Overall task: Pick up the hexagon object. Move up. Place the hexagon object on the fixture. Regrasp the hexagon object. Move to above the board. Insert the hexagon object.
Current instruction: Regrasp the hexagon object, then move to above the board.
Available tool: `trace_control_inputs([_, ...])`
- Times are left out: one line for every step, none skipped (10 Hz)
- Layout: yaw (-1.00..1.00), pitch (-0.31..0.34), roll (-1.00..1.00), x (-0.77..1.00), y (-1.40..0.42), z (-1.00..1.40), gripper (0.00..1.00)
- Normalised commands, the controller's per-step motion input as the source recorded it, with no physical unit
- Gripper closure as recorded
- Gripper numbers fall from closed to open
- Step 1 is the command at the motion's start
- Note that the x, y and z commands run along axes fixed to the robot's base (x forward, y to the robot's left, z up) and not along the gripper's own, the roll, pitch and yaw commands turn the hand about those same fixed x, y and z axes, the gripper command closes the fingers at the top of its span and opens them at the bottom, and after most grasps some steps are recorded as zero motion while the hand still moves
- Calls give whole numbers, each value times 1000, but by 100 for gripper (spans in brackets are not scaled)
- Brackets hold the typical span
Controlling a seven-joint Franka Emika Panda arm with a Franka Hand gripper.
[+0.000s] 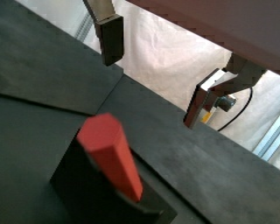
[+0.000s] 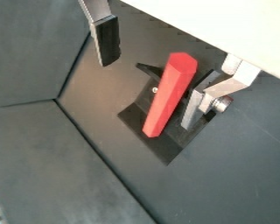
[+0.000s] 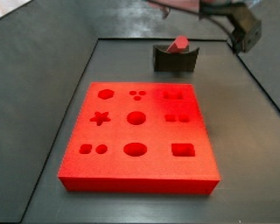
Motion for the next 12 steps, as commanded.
trace_control_inputs([66,-111,86,112,18,-1000,0])
trace_control_inputs([39,-101,84,124,18,-1000,0])
trace_control_inputs([7,-81,88,120,6,-840,0])
trace_control_inputs([-5,-72,88,115,-2,-730,0])
trace_control_inputs([-18,-44,92,99,-4,-521,0])
trace_control_inputs([-22,-27,90,89,-3,-369,0])
trace_control_inputs([-16,-13,82,82,-5,-172,0])
trace_control_inputs([0,0,0,0,0,0,100])
trace_control_inputs([128,128,-352,49,73,1000,100])
trace_control_inputs([126,129,-354,48,73,1000,100])
trace_control_inputs([124,106,-309,45,71,1000,100])
trace_control_inputs([126,50,-198,40,64,1000,100])
